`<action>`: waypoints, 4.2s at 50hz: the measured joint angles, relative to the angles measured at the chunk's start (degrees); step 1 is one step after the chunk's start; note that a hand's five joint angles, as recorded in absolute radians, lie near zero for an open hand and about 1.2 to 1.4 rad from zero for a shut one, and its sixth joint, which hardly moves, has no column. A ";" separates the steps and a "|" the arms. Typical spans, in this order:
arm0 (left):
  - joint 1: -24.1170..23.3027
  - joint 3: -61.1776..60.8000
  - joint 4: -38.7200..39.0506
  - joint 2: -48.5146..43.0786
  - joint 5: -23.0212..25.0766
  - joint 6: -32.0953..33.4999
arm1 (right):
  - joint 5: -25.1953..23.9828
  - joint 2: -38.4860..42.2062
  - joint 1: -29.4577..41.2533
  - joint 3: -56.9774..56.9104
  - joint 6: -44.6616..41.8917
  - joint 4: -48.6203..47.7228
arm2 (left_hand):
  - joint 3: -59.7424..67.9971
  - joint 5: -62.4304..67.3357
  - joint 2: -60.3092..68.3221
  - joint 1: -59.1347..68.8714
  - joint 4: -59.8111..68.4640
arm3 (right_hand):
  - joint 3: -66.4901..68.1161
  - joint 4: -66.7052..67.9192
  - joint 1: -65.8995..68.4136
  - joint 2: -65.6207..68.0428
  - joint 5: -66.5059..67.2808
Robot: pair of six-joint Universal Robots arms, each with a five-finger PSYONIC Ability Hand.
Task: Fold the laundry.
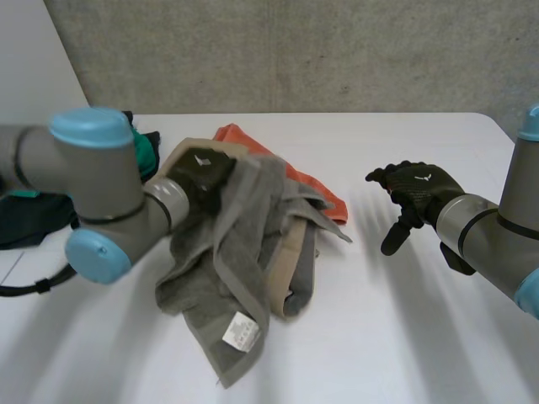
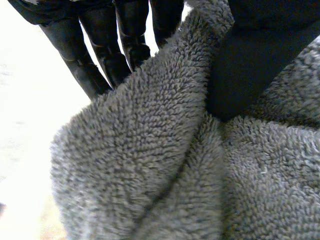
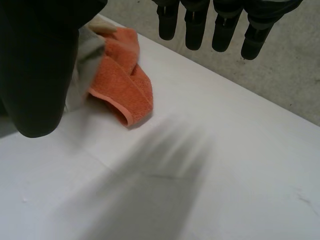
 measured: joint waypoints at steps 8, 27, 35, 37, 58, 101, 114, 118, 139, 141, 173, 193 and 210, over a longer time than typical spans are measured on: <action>8.06 3.84 1.64 13.09 -8.42 -6.02 | -0.03 -0.39 -0.06 -0.03 -1.69 -0.23 | 1.06 0.26 0.57 0.66 0.59 | 0.00 0.00 0.00 0.00 0.00; 26.89 33.82 -2.28 -11.13 -14.04 8.67 | -0.10 1.30 2.47 0.11 -4.06 -0.44 | 1.85 1.47 1.13 0.95 1.13 | 0.00 0.00 0.00 0.00 0.00; 25.81 32.90 1.99 -14.39 -20.35 15.51 | -0.10 1.53 2.61 0.22 -4.50 -0.48 | -25.82 -22.66 -28.00 -24.37 -26.83 | 0.00 0.00 0.00 0.00 0.00; 24.99 30.16 2.15 -12.23 -19.07 15.08 | -0.10 1.51 2.49 0.15 -4.46 -0.49 | -41.90 -39.96 -44.18 -42.80 -44.41 | 0.00 0.00 0.00 0.00 0.00; 11.17 -5.57 3.84 16.84 -5.72 8.45 | 0.06 10.44 5.60 -14.65 -5.32 -2.28 | -53.75 -50.31 -56.12 -50.14 -55.94 | 0.00 0.00 0.00 0.00 0.00; -7.19 22.29 -12.53 -9.20 -10.14 13.99 | 3.74 24.34 7.49 -29.51 -14.21 -11.42 | 2.23 2.49 0.87 4.16 1.08 | 56.22 56.60 50.53 55.46 53.80; -2.30 7.33 -10.19 19.35 -7.92 -1.58 | 3.28 3.04 0.91 -25.75 -13.66 -0.84 | 2.38 2.49 0.87 4.17 1.11 | 56.53 56.79 50.53 55.47 54.30; 0.44 2.52 -8.70 23.50 -6.41 -6.15 | 0.14 -1.48 -1.12 -25.63 -17.58 2.17 | 2.39 3.37 0.98 4.53 1.13 | 56.53 56.80 50.53 55.46 54.30; 4.38 6.30 -14.86 -1.21 -14.32 -10.96 | -11.87 13.21 2.58 -17.40 -25.19 1.07 | -12.79 -10.52 -14.80 -10.87 -14.76 | 4.78 4.72 3.99 4.48 2.63; 4.24 6.00 -16.12 -1.14 -14.20 -10.67 | -11.04 12.60 2.36 -16.75 -22.47 1.11 | -30.67 -28.44 -32.85 -29.78 -32.85 | 1.03 1.25 0.92 1.10 -0.12; -0.56 -9.61 -3.71 3.05 -13.48 19.55 | -3.64 19.43 -8.16 -24.08 -39.54 6.40 | -49.51 -47.65 -51.42 -44.95 -51.30 | 8.39 8.29 7.71 7.05 7.44; -0.78 -9.70 -2.90 4.68 -13.21 10.74 | -9.17 9.68 -8.28 -26.59 -23.94 5.66 | -51.39 -49.60 -53.79 -47.27 -53.78 | 56.31 56.78 51.05 55.62 53.11; -3.99 -5.72 -4.95 0.36 -12.40 2.64 | -13.49 -17.11 -4.86 -25.08 -8.91 6.45 | -53.30 -49.93 -55.49 -49.20 -55.31 | 56.31 56.81 51.05 55.62 53.11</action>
